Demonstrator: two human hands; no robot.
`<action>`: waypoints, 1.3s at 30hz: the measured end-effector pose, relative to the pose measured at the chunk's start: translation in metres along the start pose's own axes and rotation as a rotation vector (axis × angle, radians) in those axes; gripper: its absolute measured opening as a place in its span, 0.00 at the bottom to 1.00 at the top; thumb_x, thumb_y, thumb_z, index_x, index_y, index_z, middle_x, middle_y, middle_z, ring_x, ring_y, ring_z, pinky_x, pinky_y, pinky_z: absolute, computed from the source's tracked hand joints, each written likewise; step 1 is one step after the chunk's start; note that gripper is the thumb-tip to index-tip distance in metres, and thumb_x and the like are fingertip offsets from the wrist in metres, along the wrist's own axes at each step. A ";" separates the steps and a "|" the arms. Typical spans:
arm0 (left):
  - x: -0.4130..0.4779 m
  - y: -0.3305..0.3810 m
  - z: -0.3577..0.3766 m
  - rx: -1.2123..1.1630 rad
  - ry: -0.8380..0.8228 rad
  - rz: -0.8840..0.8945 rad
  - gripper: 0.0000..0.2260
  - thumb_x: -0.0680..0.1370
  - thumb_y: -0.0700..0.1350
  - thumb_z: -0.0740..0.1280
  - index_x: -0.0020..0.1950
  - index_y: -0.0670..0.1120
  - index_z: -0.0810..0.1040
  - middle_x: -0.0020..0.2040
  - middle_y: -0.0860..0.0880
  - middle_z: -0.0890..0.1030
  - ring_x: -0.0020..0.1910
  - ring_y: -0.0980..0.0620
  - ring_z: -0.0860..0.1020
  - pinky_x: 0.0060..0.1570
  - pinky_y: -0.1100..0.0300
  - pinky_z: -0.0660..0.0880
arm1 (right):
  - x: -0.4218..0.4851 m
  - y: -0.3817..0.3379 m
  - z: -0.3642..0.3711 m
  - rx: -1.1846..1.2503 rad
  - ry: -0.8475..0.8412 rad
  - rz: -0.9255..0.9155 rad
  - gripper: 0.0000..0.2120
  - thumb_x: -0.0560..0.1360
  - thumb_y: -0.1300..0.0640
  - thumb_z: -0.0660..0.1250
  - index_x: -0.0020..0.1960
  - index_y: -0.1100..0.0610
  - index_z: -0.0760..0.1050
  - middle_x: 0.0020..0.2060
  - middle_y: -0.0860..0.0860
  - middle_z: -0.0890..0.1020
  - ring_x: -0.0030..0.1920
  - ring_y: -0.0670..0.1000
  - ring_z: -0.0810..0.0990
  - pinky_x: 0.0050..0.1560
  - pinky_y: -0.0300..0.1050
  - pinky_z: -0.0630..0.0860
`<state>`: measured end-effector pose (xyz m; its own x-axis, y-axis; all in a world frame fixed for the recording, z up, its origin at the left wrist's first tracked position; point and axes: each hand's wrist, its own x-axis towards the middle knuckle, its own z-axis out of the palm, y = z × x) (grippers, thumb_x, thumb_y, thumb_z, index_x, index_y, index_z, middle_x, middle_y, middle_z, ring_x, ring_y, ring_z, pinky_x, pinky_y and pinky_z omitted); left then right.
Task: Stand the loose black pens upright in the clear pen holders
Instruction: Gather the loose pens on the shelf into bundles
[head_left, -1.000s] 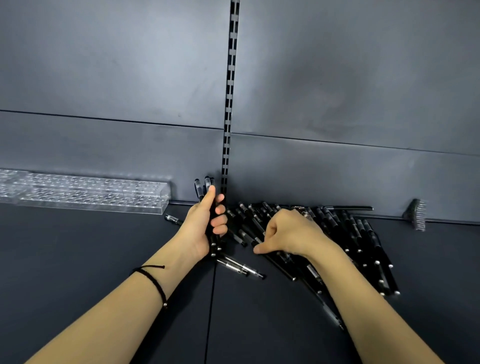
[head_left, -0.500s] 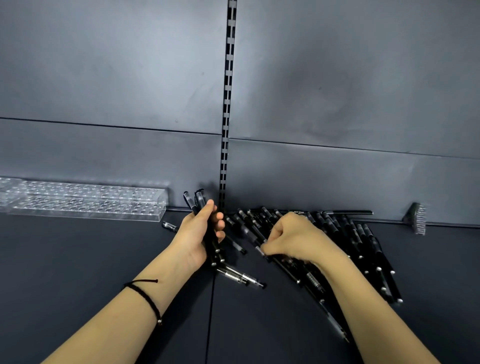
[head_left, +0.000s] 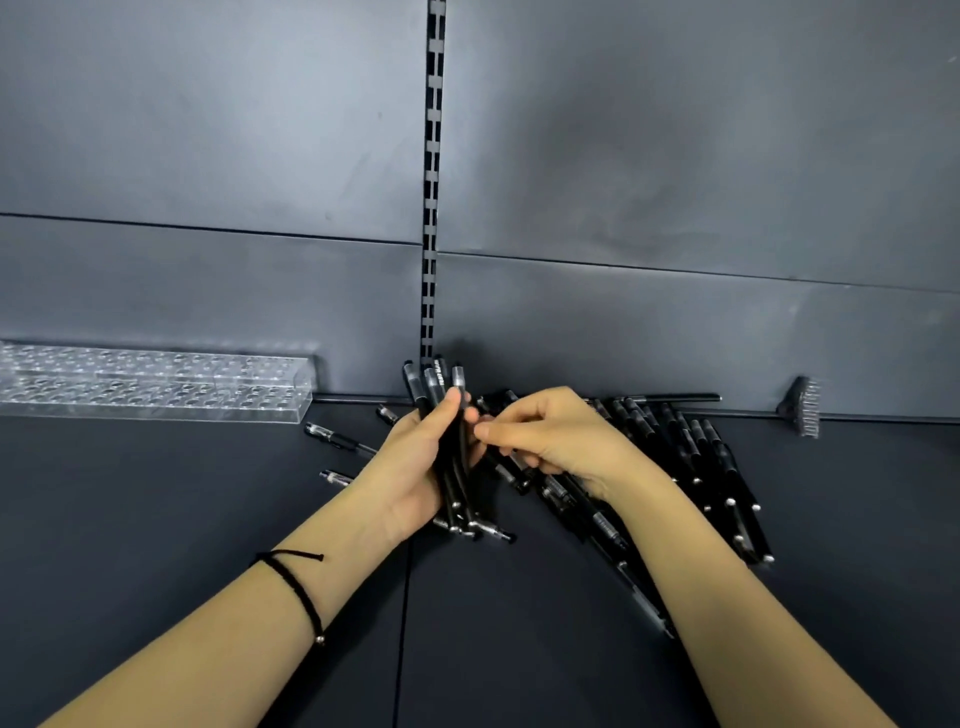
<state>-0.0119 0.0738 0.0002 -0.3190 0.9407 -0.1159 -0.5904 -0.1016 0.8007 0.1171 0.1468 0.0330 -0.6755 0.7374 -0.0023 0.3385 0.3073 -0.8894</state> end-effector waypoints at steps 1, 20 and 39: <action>0.001 0.001 -0.001 -0.034 0.020 -0.003 0.07 0.81 0.47 0.62 0.47 0.45 0.77 0.33 0.51 0.78 0.35 0.54 0.81 0.41 0.58 0.82 | 0.000 0.001 -0.005 -0.018 0.006 -0.002 0.08 0.71 0.52 0.74 0.36 0.53 0.81 0.26 0.46 0.76 0.25 0.43 0.68 0.23 0.33 0.61; 0.010 0.014 -0.015 -0.100 0.098 0.029 0.08 0.78 0.49 0.67 0.49 0.44 0.76 0.35 0.50 0.75 0.26 0.58 0.68 0.20 0.68 0.64 | 0.002 0.032 -0.014 -0.686 0.111 0.023 0.12 0.66 0.42 0.76 0.38 0.50 0.81 0.28 0.44 0.79 0.34 0.45 0.80 0.39 0.41 0.75; 0.011 0.020 -0.023 -0.214 0.122 -0.014 0.05 0.79 0.44 0.66 0.45 0.45 0.76 0.32 0.51 0.76 0.25 0.58 0.69 0.22 0.68 0.67 | 0.007 0.047 -0.016 -0.810 0.211 -0.034 0.17 0.71 0.39 0.71 0.52 0.50 0.79 0.46 0.44 0.71 0.53 0.46 0.73 0.50 0.45 0.75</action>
<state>-0.0444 0.0743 0.0013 -0.3895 0.8975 -0.2068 -0.7349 -0.1675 0.6572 0.1392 0.1758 -0.0012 -0.5846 0.7920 0.1760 0.7404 0.6095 -0.2834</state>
